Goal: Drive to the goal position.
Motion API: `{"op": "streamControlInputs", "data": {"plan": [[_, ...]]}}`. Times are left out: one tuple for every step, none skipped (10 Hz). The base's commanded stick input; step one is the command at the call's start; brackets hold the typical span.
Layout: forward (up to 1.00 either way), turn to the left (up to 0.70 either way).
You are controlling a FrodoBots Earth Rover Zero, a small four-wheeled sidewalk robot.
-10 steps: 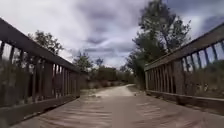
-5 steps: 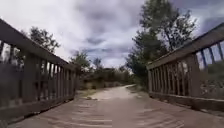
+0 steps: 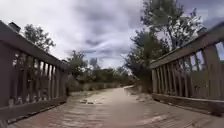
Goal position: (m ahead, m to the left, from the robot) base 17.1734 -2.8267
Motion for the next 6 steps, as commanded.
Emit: {"op": "streamControlInputs", "data": {"plan": [[0.85, 0.0], [0.85, 0.0], [0.85, 0.0], [0.85, 0.0], [0.85, 0.0], [0.85, 0.0]]}}
